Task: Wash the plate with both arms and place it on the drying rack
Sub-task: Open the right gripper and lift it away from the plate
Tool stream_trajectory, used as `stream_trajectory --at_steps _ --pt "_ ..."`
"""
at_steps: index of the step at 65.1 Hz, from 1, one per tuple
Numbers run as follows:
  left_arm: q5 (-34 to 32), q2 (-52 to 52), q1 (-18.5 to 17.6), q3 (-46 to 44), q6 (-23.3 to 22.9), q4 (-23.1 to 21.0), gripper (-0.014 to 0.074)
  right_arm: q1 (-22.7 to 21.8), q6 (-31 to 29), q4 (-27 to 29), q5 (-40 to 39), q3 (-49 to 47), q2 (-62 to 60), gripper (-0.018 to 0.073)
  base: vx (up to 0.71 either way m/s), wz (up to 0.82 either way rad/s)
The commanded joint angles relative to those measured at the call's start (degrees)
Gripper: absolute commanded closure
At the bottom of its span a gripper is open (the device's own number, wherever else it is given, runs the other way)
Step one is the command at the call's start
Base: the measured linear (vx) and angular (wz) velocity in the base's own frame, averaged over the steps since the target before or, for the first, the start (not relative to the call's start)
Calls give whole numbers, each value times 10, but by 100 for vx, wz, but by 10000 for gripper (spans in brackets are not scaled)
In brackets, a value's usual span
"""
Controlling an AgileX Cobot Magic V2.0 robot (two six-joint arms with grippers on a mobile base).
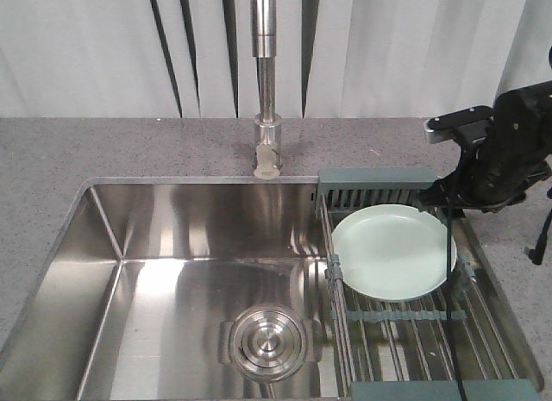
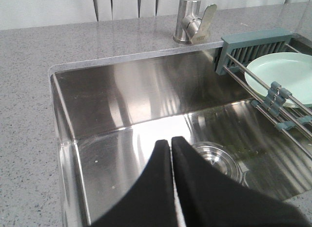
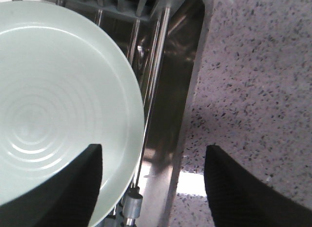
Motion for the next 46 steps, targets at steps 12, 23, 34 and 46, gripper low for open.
stream_trajectory --at_steps 12,23,34,46 --pt "-36 9 -4 -15 -3 -14 603 -1 -18 39 -7 -15 -155 363 0 0" --pt "-36 9 -4 -15 -3 -14 603 -1 -75 123 -40 44 -270 575 0 0" --pt "-36 9 -4 -15 -3 -14 603 -1 -135 210 -82 161 -410 568 0 0" --pt "-36 9 -4 -15 -3 -14 603 -1 -169 240 -131 310 -546 568 0 0"
